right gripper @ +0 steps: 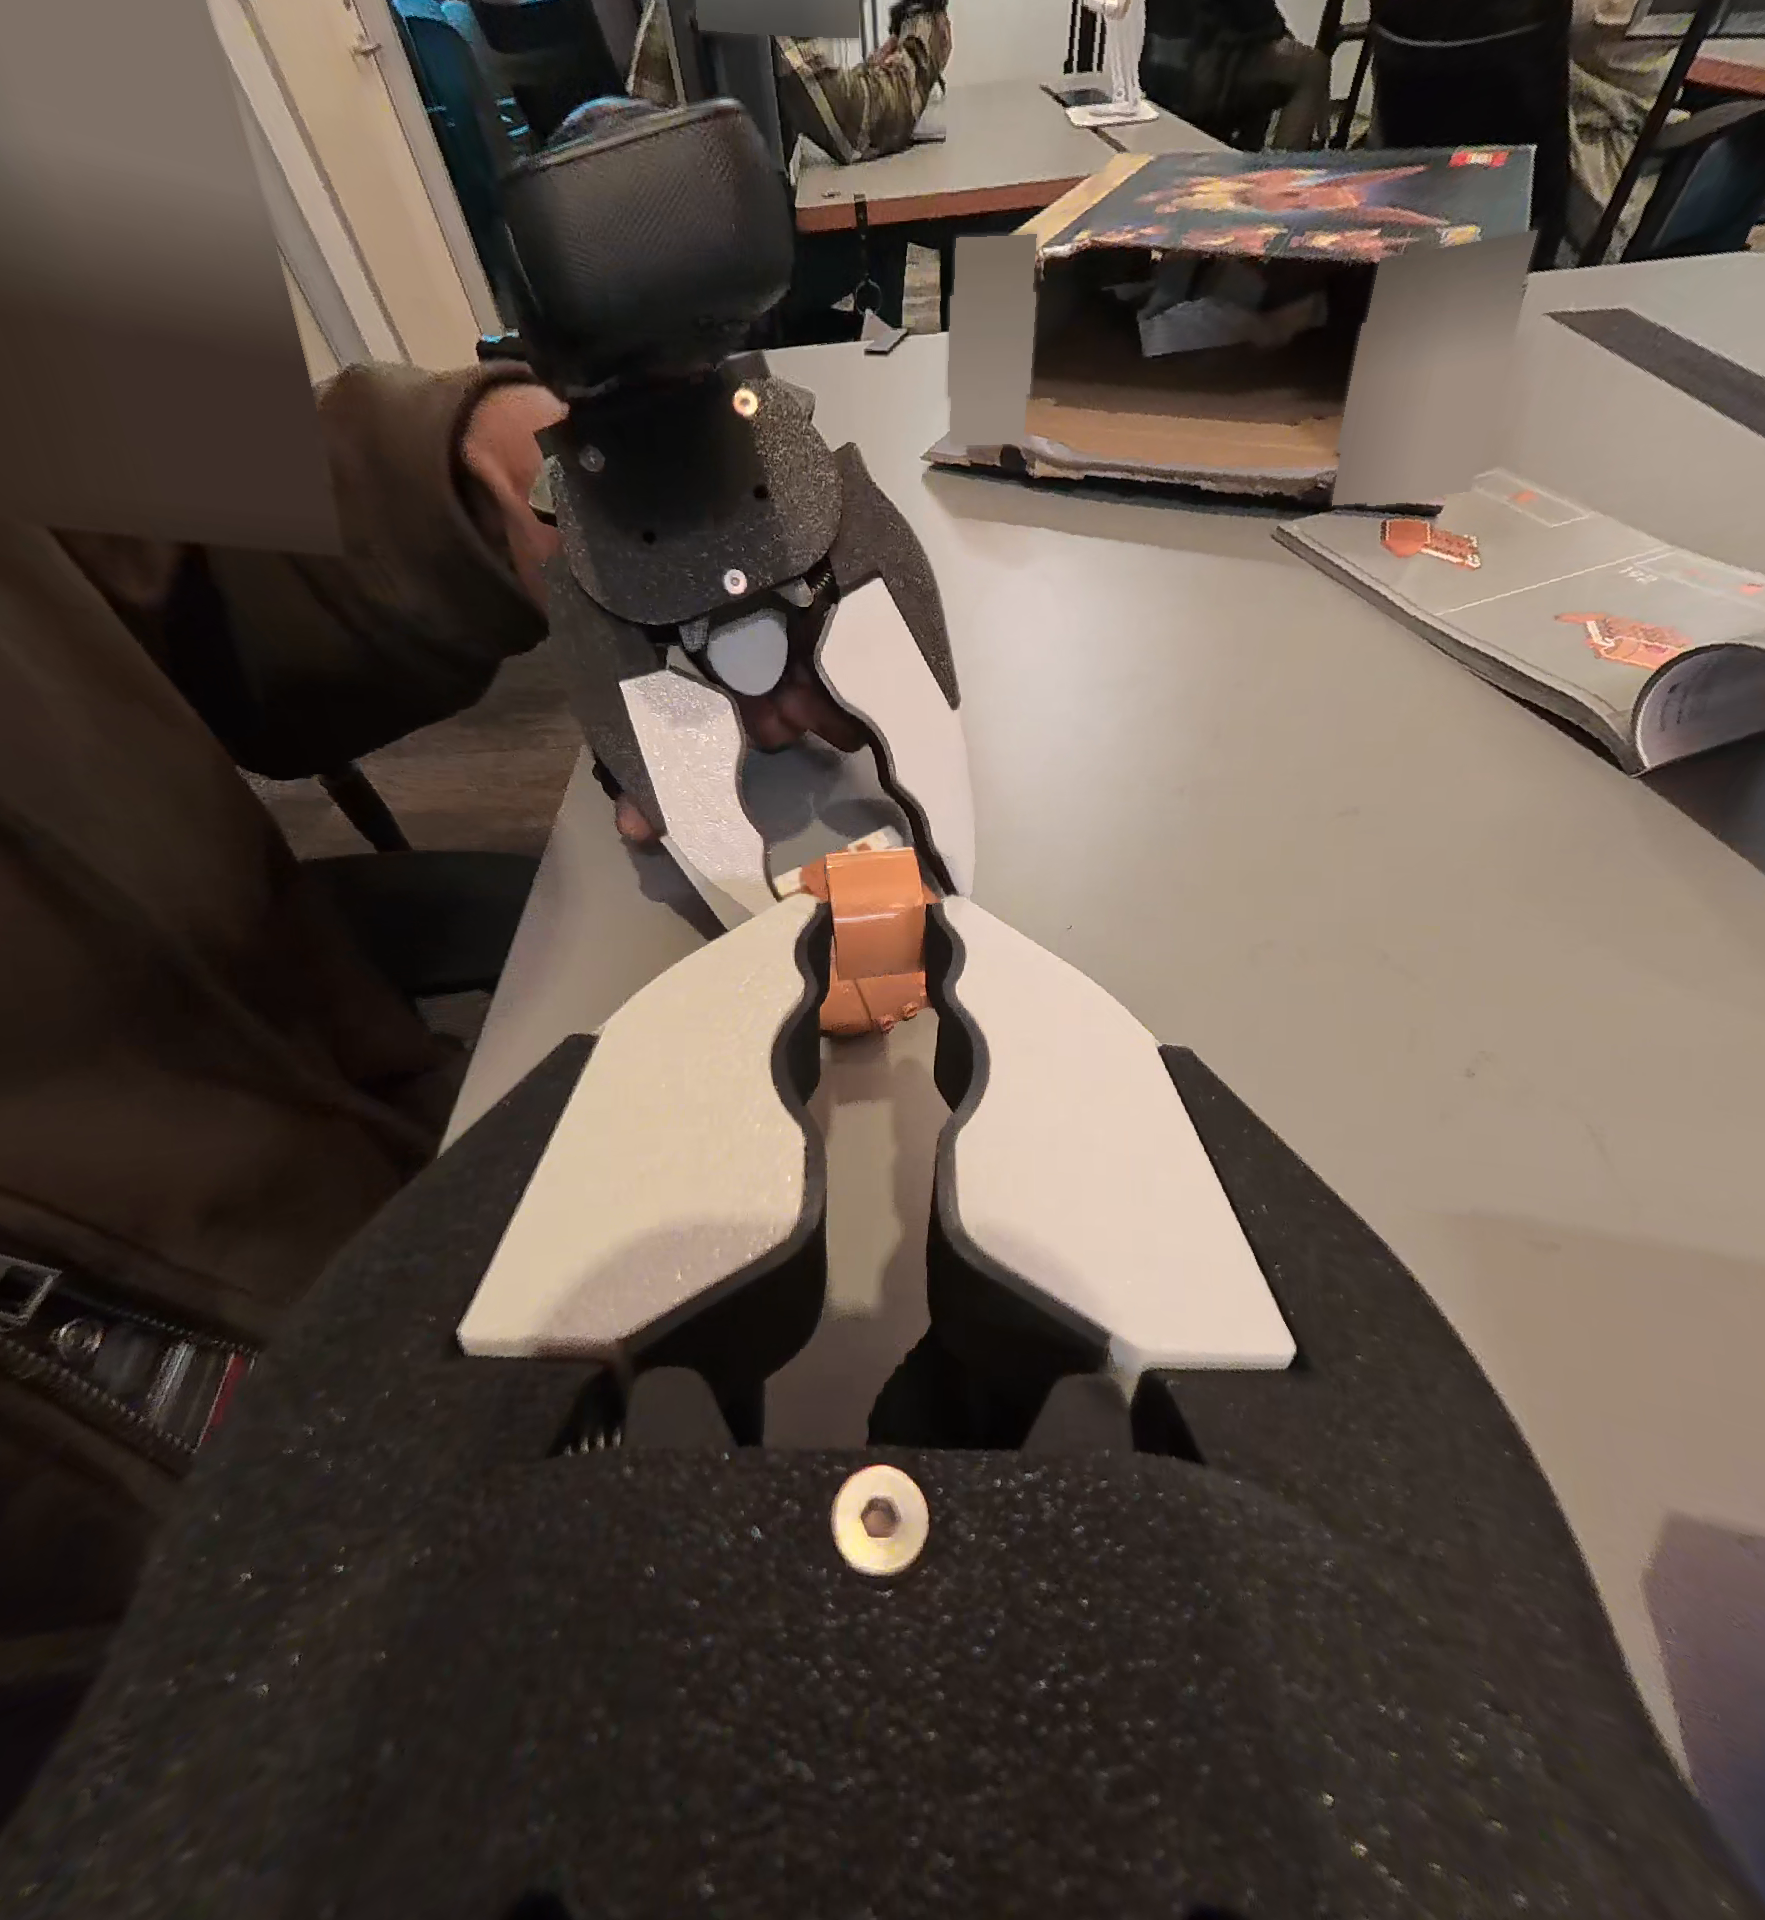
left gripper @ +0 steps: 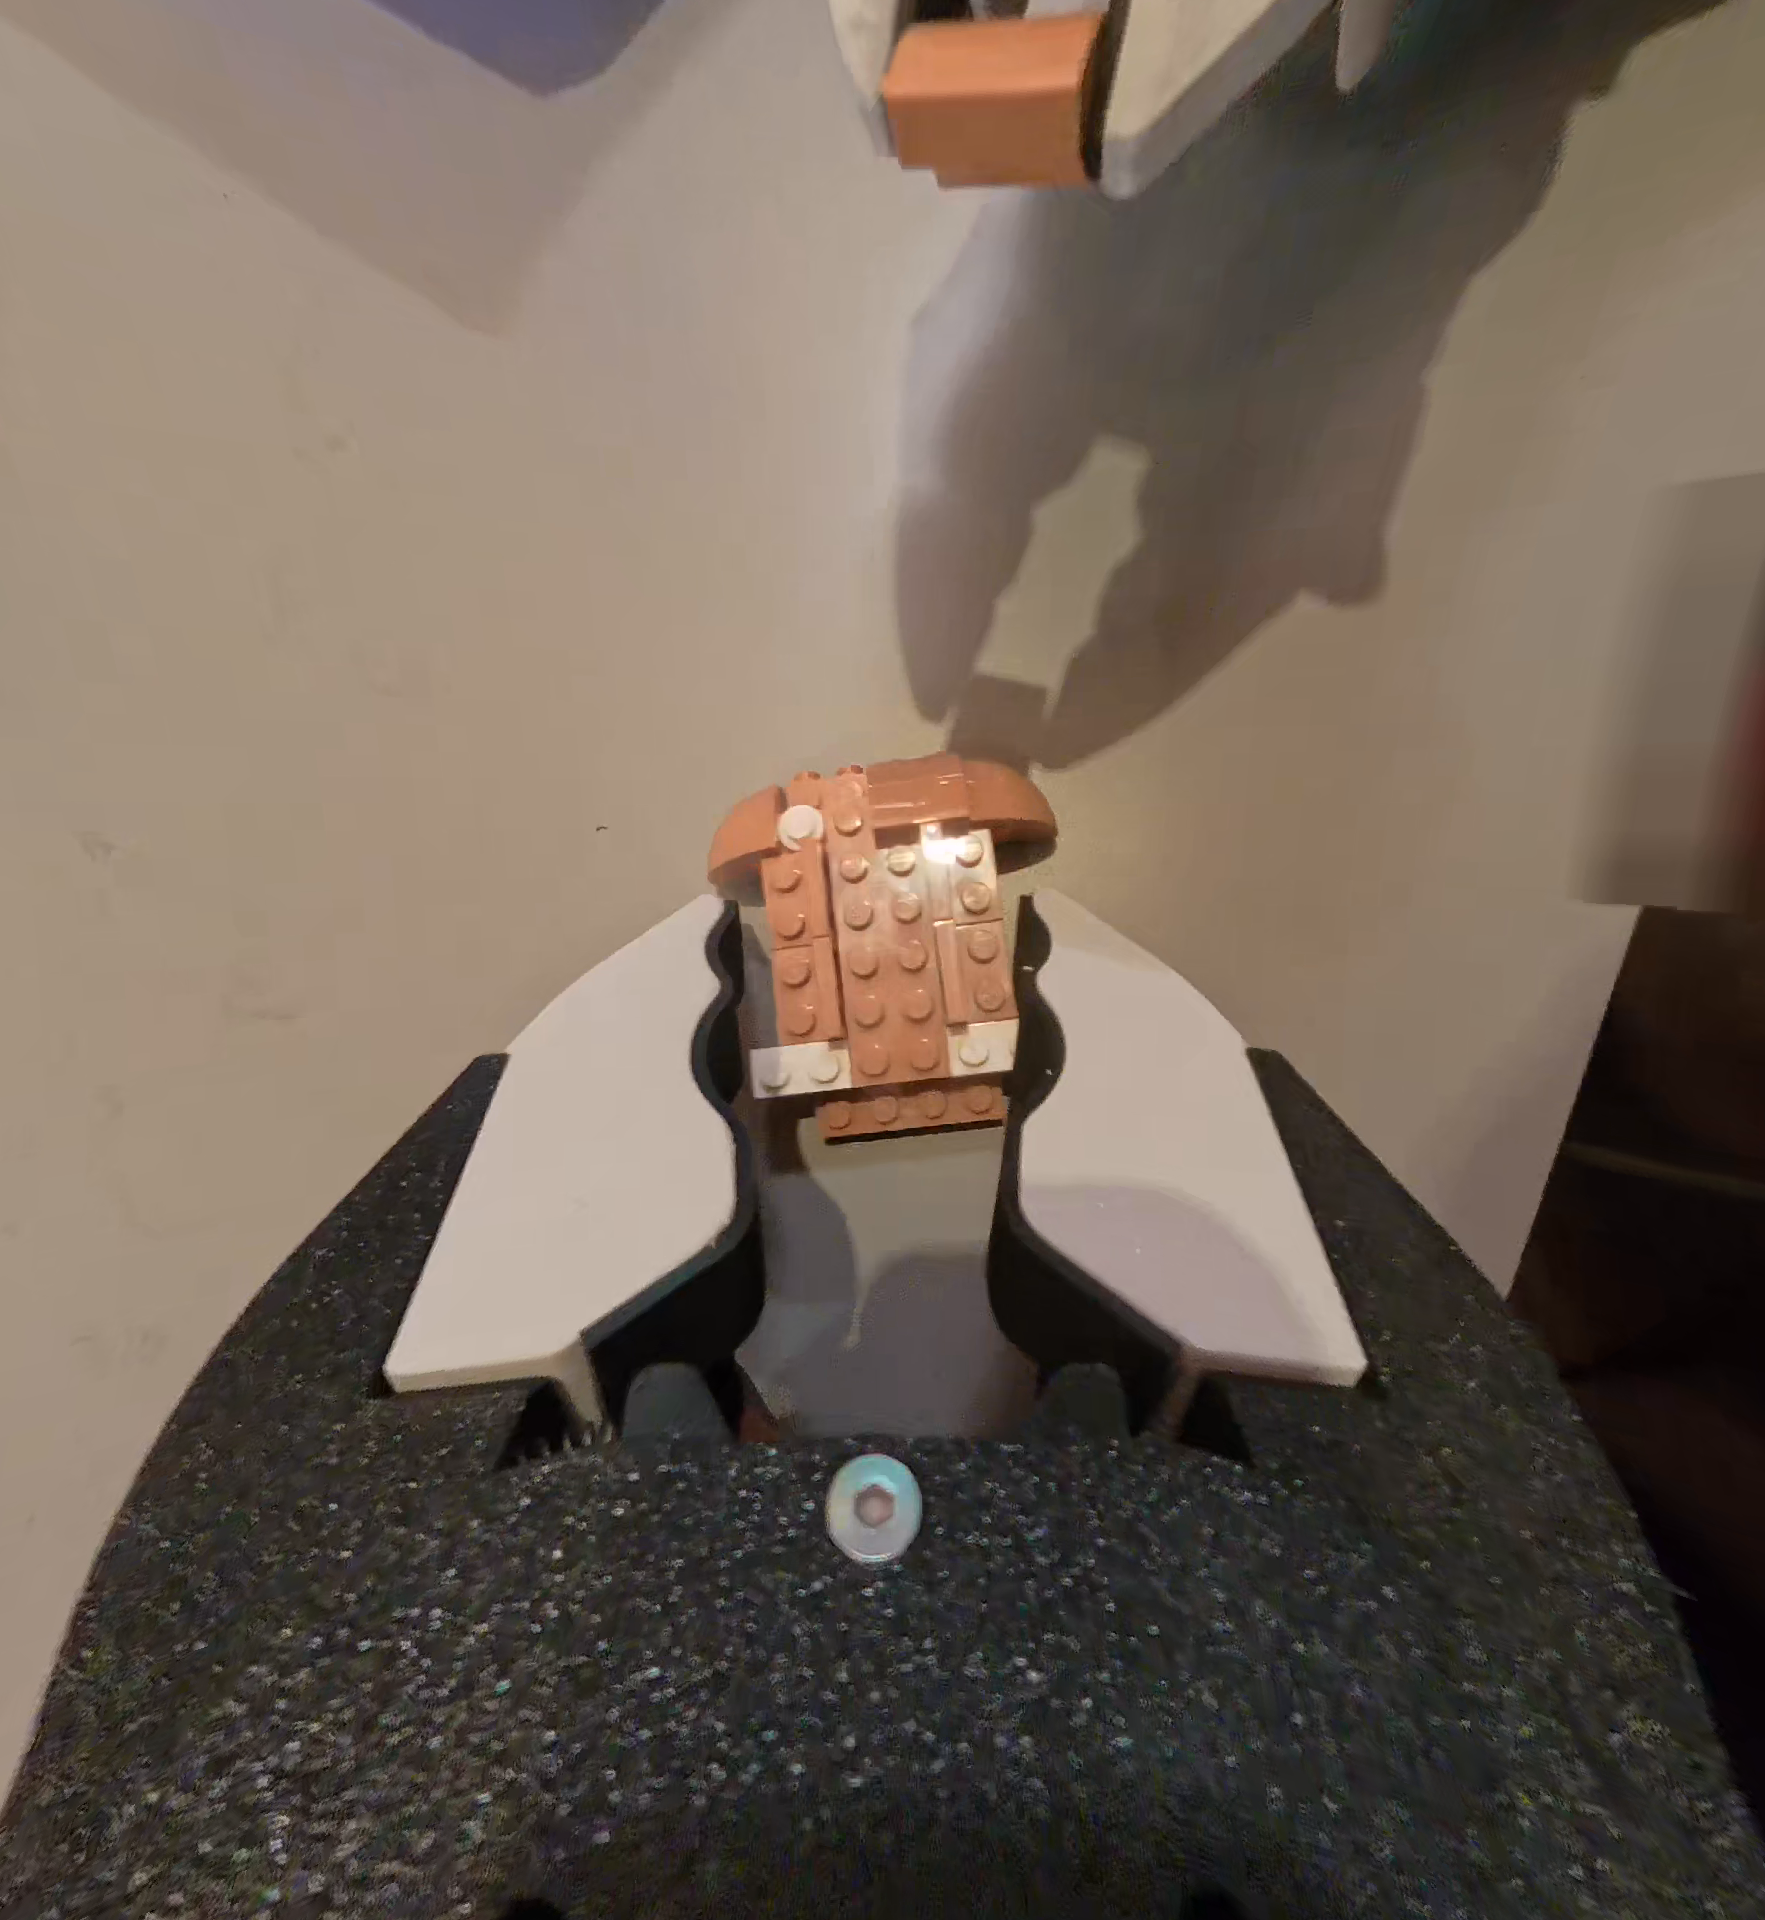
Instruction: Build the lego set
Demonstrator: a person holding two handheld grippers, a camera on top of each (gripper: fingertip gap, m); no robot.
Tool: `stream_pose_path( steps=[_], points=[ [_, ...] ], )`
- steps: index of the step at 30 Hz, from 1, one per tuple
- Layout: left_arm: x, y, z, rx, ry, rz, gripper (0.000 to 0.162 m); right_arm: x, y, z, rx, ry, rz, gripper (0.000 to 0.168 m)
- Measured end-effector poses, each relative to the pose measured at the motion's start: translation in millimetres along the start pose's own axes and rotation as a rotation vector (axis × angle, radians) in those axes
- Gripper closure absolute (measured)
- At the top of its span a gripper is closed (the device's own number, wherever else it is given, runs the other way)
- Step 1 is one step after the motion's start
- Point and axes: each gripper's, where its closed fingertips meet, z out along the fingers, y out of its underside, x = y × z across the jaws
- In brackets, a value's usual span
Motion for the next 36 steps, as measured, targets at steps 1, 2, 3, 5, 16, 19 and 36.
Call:
stream_pose_path(
  steps=[1, 2, 3, 5, 16, 19, 36],
  points=[
    [-0.2, -0.9, 1.2, -0.007, 0.002, 0.003, 0.116, 0.1, 1.1, 1.1, -0.004, -0.002, -0.001, 0.151],
    [-0.2, -1.6, 2.1, -0.012, 0.007, 0.008, 0.117, -0.1, 2.1, 2.0, -0.006, -0.005, -0.003, 0.151],
    [0.1, -2.6, 2.8, -0.012, 0.014, 0.016, 0.118, -0.3, 3.0, 2.8, -0.006, -0.008, -0.005, 0.151],
    [1.8, -6.0, 4.7, 0.009, 0.035, 0.027, 0.118, -0.1, 3.9, 3.5, -0.003, -0.012, -0.010, 0.151],
    [27.7, -63.1, -7.4, 0.357, 0.213, 0.109, 0.119, -4.6, 2.8, -1.0, 0.064, -0.099, 0.039, 0.151],
    [30.4, -69.8, -11.4, 0.384, 0.229, 0.131, 0.119, -5.8, 5.2, -1.3, 0.051, -0.113, 0.046, 0.151],
    [27.2, -68.4, -8.4, 0.449, 0.250, 0.125, 0.119, -6.2, 16.5, 2.0, 0.004, -0.122, 0.067, 0.151]
  ],
)
